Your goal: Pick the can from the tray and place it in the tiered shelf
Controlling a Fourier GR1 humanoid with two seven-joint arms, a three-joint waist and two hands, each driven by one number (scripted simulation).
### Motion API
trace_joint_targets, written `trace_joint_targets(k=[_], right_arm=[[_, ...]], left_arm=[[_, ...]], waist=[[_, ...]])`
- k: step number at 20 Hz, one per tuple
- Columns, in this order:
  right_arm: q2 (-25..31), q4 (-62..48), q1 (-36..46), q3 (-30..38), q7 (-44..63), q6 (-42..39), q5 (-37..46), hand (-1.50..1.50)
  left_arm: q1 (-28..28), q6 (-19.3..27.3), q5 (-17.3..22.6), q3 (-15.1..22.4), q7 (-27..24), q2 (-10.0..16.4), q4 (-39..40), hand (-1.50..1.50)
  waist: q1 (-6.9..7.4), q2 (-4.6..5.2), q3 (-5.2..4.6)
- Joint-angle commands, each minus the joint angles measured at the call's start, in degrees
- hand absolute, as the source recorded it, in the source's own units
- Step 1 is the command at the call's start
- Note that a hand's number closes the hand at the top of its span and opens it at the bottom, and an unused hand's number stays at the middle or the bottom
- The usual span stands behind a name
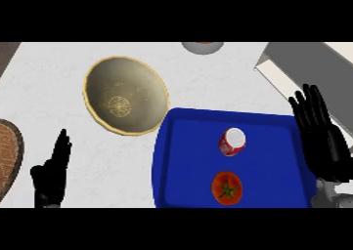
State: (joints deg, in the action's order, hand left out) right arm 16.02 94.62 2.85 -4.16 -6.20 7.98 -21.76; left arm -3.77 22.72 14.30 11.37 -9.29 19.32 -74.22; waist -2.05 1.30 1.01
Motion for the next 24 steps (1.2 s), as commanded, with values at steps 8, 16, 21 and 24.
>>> trace_joint_targets(k=[8, 16, 21, 24], right_arm=[[9.53, -9.12, 7.52, 7.95, 12.83, 17.02, 15.47, 1.5], [7.23, 2.47, 5.48, 8.67, 8.38, -0.77, 1.4, -1.5], [15.73, 8.72, 7.84, 0.24, 26.46, -3.86, 5.49, -1.5], [22.85, 12.54, 9.3, -3.97, 36.62, -6.9, 9.16, -1.5]], left_arm=[[15.45, -9.39, 5.07, -1.41, 10.77, 4.86, -8.71, 0.0], [16.81, -13.37, 6.48, -4.78, 16.67, 6.22, -10.04, 0.0], [20.1, -9.63, 4.73, -3.39, 18.42, 3.8, -8.53, 0.0], [19.86, -10.96, 5.45, -4.33, 18.88, 5.57, -9.85, 0.0]], waist=[[1.52, -1.01, -1.1], [1.76, -1.43, -1.01], [1.34, -1.48, -1.16], [1.78, -1.7, -1.34]])
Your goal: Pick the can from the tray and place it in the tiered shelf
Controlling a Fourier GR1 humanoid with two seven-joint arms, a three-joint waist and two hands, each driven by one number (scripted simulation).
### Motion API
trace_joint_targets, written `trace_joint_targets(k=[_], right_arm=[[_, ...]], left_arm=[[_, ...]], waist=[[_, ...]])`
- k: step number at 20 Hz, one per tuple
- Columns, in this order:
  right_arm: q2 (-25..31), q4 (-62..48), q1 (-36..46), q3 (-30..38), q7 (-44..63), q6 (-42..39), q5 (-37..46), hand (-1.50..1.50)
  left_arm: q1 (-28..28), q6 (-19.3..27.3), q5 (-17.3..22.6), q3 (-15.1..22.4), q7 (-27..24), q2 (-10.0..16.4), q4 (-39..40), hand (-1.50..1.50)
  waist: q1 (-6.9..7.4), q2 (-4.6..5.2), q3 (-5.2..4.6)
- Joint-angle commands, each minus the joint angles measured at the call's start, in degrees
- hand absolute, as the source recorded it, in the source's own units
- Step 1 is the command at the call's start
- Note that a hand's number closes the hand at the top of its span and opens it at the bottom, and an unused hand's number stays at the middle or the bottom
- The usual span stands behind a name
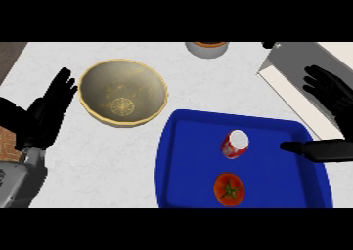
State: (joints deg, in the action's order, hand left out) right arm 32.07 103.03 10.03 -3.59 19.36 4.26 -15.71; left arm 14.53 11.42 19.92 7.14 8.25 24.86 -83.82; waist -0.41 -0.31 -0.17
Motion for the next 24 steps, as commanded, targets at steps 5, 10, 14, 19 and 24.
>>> trace_joint_targets(k=[5, 10, 14, 19, 24], right_arm=[[20.5, 6.05, 6.27, -11.45, 20.3, -10.53, 17.27, -1.5], [14.94, 8.07, 18.08, -20.09, 39.97, -13.26, 20.86, -1.5], [3.78, 2.78, 23.21, -28.58, 46.29, -12.48, 27.44, -1.5], [-1.71, -1.14, 25.52, -34.42, 52.25, -15.05, 30.95, -1.5], [-3.15, -7.15, 28.05, -34.59, 54.36, -18.71, 30.92, -1.5]], left_arm=[[0.84, -1.32, 0.05, -0.04, 0.01, 0.28, 0.37, 0.0], [2.99, -0.67, -0.86, 0.47, 0.8, -1.42, 1.24, 0.0], [1.57, 0.15, -1.94, 0.78, 1.02, -2.46, -1.15, 0.0], [0.45, -1.6, -1.63, -0.48, -0.62, -2.55, 0.59, 0.0], [0.87, -0.81, -2.7, 0.03, 1.73, -2.77, -0.96, 0.0]], waist=[[1.39, -0.01, -0.46], [1.8, 0.4, -0.06], [2.09, 0.4, 0.08], [1.29, 0.34, 0.05], [1.06, 0.31, 0.09]])
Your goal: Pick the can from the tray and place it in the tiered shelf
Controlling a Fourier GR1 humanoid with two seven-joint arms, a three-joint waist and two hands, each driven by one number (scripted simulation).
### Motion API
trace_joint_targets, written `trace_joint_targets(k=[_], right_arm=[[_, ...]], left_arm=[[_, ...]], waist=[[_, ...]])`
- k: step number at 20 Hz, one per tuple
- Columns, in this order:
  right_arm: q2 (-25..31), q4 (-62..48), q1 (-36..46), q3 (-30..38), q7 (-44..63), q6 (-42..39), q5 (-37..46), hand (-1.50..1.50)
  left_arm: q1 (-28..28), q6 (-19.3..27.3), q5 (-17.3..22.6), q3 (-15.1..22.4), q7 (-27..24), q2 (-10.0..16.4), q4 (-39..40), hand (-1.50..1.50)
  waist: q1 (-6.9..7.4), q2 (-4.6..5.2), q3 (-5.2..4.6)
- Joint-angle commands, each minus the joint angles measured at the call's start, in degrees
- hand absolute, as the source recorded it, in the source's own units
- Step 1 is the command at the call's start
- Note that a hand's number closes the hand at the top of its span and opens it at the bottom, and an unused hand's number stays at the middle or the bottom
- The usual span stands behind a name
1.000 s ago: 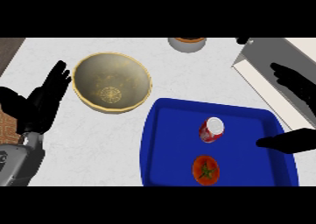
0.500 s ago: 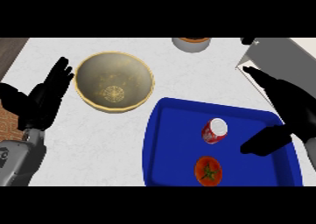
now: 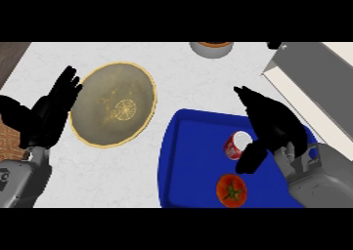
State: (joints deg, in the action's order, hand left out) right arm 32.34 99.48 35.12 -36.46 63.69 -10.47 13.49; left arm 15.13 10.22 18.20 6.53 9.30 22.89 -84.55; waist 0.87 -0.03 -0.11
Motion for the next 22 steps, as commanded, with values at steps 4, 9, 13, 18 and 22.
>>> trace_joint_targets(k=[4, 9, 13, 18, 22], right_arm=[[-3.46, -1.75, 0.08, -3.29, 11.18, -4.4, 2.95, -1.5], [-4.85, -4.36, 0.98, -3.63, 11.22, -6.38, 2.98, -1.5], [-4.15, -3.88, -0.57, -2.58, 10.09, -7.24, 3.63, -1.5], [-5.95, -2.72, -4.45, -1.88, 9.57, -6.42, 6.21, -1.5], [-10.8, -9.85, -4.64, -2.95, 5.88, -2.97, 12.67, -1.5]], left_arm=[[-0.91, 0.1, -0.58, -0.72, 0.51, -1.08, -0.18, 0.0], [-2.8, 0.4, -1.71, -0.02, 0.74, -1.88, -2.56, 0.0], [1.09, -0.96, -1.53, -2.35, 1.83, -0.62, 0.66, 0.0], [-2.23, -0.59, -3.44, -1.23, -0.66, -3.11, -0.29, 0.0], [1.18, -1.88, -2.53, -3.13, 3.69, -1.48, -1.09, 0.0]], waist=[[-0.7, -0.13, 0.05], [-0.35, -0.16, 0.06], [-0.96, -0.08, 0.07], [-0.96, -0.15, 0.08], [-0.63, 0.0, 0.1]])
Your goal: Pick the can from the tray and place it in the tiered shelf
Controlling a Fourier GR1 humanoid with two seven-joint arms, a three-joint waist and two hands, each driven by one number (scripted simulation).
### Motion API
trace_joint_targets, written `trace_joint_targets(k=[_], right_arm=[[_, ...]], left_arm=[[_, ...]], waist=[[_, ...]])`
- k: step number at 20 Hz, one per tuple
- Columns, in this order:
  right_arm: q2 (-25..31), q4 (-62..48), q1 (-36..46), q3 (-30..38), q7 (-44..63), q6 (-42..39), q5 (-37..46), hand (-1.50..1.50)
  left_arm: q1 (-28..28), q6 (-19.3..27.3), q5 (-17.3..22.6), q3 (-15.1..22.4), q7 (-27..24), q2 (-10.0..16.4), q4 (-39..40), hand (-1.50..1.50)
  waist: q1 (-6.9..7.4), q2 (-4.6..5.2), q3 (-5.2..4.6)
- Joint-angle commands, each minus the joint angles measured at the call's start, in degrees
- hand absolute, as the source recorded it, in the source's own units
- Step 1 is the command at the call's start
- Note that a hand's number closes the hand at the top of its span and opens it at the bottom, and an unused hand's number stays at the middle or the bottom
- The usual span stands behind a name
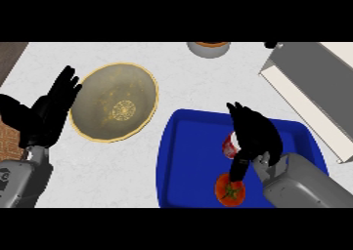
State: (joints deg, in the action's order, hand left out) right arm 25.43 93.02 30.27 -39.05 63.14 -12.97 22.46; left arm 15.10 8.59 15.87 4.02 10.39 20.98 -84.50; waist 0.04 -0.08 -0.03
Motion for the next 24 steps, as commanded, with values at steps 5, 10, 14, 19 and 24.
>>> trace_joint_targets(k=[5, 10, 14, 19, 24], right_arm=[[-6.52, -9.89, -1.18, 0.78, 1.65, 0.75, 7.46, -1.5], [-9.44, -6.83, -7.46, -0.03, 1.48, 1.86, 11.43, -1.5], [-7.76, -15.48, -2.67, 8.52, -6.85, -2.33, 9.13, -1.5], [-11.4, -12.92, -9.68, 5.85, -6.76, -1.04, 13.68, 1.5], [-11.73, -17.66, -6.39, 4.9, -13.18, -1.25, 18.5, 1.5]], left_arm=[[-1.03, -3.05, 0.32, -2.78, -0.73, 0.61, 0.27, 0.0], [-0.81, -2.08, -2.57, -1.64, -2.37, -2.71, 1.93, 0.0], [0.32, -0.77, -3.63, -2.06, 1.51, -3.15, -0.11, 0.0], [-1.52, -2.95, -2.74, -4.34, 2.32, -2.56, -3.48, 0.0], [-1.87, -4.25, -3.51, -4.88, -0.47, -3.52, -0.05, 0.0]], waist=[[0.41, 0.14, 0.02], [-0.18, 0.05, 0.02], [0.24, 0.16, 0.04], [0.07, 0.0, 0.04], [0.09, 0.09, 0.02]])
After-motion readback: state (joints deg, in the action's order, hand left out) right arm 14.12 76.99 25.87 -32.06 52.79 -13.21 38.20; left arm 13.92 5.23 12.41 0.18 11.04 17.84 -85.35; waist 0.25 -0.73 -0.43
